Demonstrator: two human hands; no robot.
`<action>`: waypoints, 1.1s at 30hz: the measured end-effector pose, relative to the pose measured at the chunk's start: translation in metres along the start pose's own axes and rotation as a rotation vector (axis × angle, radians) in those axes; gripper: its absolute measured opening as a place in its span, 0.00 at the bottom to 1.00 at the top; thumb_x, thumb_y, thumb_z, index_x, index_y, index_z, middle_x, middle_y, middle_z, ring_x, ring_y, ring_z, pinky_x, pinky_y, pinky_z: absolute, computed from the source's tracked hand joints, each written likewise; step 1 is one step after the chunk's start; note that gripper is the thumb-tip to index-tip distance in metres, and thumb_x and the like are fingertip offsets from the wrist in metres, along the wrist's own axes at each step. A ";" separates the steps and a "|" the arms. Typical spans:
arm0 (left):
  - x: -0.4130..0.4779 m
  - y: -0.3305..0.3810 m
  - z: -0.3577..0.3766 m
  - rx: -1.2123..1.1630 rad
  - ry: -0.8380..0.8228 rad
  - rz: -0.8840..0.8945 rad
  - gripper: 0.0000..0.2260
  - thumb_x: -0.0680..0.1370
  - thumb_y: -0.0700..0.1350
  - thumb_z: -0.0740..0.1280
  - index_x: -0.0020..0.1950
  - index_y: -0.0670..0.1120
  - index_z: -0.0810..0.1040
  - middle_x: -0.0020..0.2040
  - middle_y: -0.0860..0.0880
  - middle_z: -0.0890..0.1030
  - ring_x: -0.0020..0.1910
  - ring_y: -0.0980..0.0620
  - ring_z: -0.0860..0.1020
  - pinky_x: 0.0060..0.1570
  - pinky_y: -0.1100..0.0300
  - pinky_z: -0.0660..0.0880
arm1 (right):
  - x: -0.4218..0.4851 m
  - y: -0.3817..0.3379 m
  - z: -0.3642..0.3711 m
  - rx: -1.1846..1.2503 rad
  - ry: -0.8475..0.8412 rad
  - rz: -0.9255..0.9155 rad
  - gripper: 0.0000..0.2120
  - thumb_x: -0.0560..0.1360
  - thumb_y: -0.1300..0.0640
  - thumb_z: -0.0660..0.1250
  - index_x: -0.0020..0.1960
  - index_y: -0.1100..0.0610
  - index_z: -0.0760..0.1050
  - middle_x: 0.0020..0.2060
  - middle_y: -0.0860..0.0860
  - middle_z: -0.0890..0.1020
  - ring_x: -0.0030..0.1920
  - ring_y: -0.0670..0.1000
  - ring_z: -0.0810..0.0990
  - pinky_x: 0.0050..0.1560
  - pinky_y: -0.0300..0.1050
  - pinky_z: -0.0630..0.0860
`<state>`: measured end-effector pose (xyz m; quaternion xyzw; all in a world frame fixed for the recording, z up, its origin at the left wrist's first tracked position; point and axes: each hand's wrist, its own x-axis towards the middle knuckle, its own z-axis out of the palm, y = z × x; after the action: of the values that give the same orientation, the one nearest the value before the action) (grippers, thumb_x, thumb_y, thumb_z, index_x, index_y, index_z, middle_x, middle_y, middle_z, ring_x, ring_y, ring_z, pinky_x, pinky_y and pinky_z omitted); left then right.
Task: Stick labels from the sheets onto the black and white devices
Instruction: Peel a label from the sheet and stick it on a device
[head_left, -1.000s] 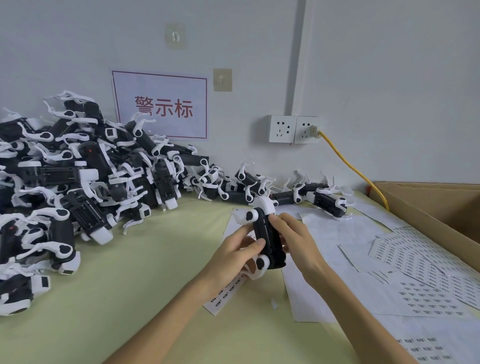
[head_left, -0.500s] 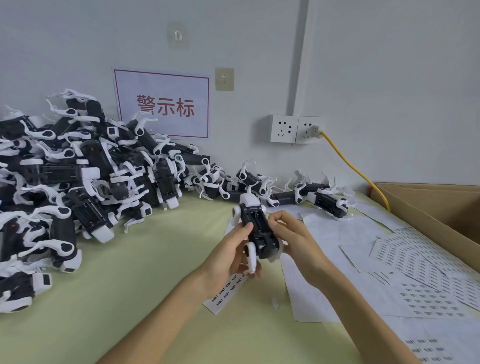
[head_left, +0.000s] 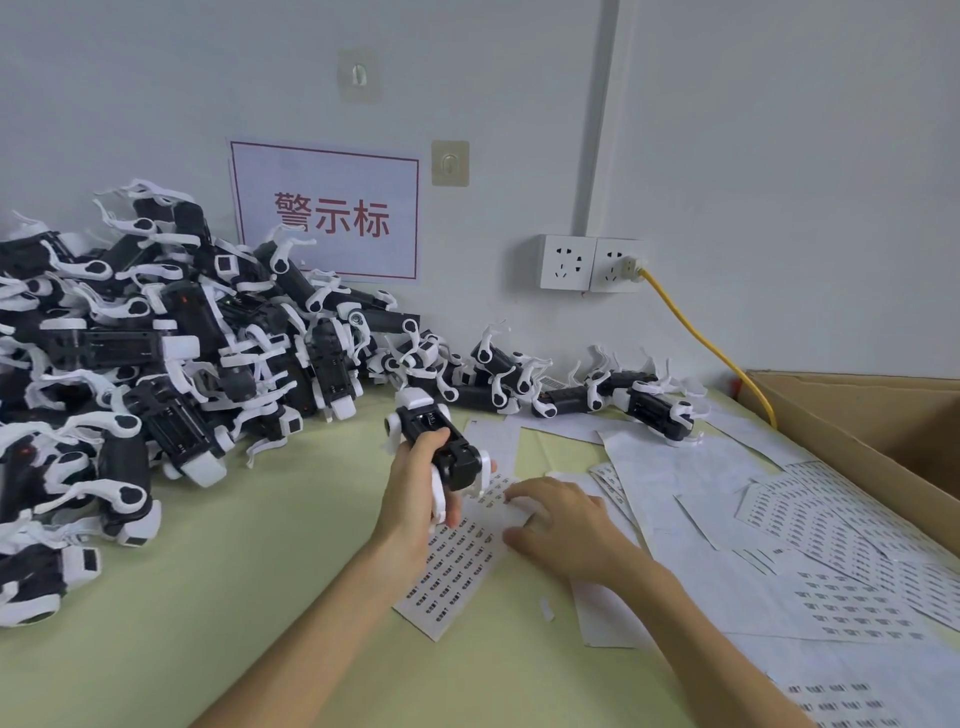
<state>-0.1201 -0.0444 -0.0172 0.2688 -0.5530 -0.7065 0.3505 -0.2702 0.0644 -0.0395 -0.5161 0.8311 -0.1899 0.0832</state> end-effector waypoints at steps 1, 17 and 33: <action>0.000 0.000 0.000 -0.029 0.011 -0.020 0.15 0.84 0.52 0.58 0.56 0.40 0.74 0.51 0.36 0.85 0.24 0.49 0.69 0.34 0.56 0.66 | 0.000 0.000 -0.001 0.020 0.016 0.001 0.21 0.76 0.42 0.68 0.69 0.41 0.73 0.68 0.40 0.75 0.70 0.49 0.71 0.69 0.53 0.61; 0.005 0.006 -0.005 -0.349 0.145 -0.178 0.06 0.80 0.48 0.69 0.49 0.46 0.78 0.51 0.42 0.87 0.53 0.39 0.82 0.50 0.51 0.75 | -0.005 0.001 -0.018 0.551 0.441 -0.066 0.11 0.79 0.60 0.68 0.49 0.44 0.81 0.43 0.35 0.85 0.48 0.36 0.81 0.44 0.27 0.73; -0.010 0.016 -0.003 -0.008 -0.172 -0.143 0.20 0.68 0.58 0.76 0.51 0.46 0.85 0.46 0.44 0.87 0.40 0.48 0.85 0.37 0.59 0.79 | -0.006 -0.002 -0.025 0.834 0.431 -0.100 0.08 0.77 0.60 0.69 0.51 0.48 0.82 0.44 0.44 0.86 0.49 0.43 0.83 0.52 0.45 0.77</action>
<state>-0.1086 -0.0402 -0.0025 0.2443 -0.5577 -0.7524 0.2514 -0.2741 0.0749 -0.0159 -0.4269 0.6563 -0.6141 0.0996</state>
